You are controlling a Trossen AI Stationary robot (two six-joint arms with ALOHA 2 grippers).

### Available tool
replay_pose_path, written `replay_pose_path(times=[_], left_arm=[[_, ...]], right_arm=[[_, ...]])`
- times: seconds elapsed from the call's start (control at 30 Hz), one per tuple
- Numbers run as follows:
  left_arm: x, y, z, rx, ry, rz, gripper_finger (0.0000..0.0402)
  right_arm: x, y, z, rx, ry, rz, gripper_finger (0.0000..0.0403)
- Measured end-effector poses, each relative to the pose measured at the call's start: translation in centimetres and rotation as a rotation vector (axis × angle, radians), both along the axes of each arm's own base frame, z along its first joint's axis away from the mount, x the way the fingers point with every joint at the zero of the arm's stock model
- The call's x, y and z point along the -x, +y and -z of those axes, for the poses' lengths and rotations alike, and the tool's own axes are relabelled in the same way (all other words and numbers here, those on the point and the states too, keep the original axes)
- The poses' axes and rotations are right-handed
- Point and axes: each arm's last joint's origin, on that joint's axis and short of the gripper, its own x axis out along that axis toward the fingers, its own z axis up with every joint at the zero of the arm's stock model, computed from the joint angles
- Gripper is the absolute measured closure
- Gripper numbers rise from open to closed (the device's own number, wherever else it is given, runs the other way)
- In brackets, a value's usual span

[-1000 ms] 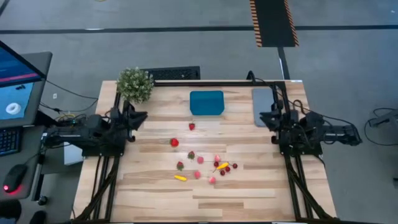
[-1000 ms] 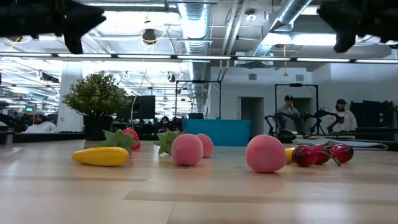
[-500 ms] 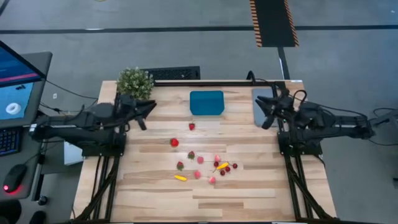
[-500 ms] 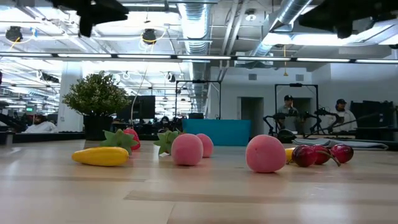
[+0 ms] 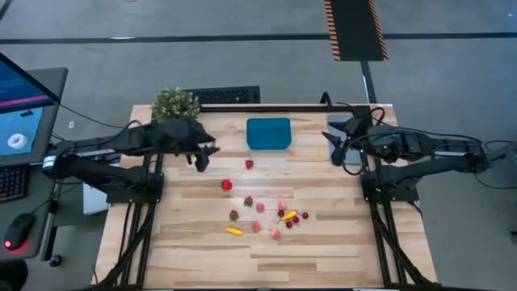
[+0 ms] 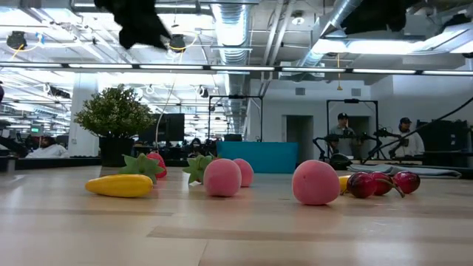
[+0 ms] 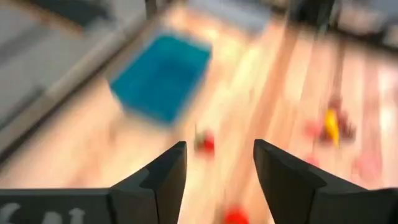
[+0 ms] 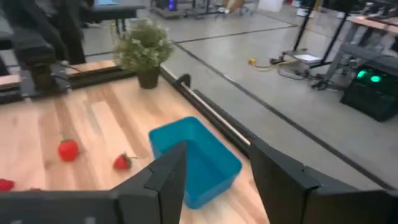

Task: Pick and placing Produce into tupperware
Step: Put the strawberry into the blue bin

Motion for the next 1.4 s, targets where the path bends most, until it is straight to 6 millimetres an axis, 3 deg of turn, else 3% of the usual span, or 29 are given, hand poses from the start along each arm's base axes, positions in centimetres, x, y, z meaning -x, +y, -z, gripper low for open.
replay_pose_path(times=[0.27, 0.57, 0.87, 1.4], left_arm=[[-2.4, -0.9, 5.3, 0.091, 0.309, 0.272, 0.0219], [-5.2, -1.8, 8.4, -0.028, 0.409, 0.522, 0.0184], [-7.4, -1.6, 11.4, -0.051, 0.475, 0.578, 0.0126], [-9.4, -1.4, 16.9, -0.015, 0.625, 0.632, 0.0122]], right_arm=[[-1.2, 0.2, 0.3, -0.025, 0.046, -0.057, 0.0194], [-1.5, 0.5, 0.7, -0.052, 0.075, -0.113, 0.0178], [-1.4, 0.7, 0.9, -0.052, 0.104, -0.138, 0.0176], [-1.4, 0.7, 0.9, -0.057, 0.105, -0.150, 0.0177]])
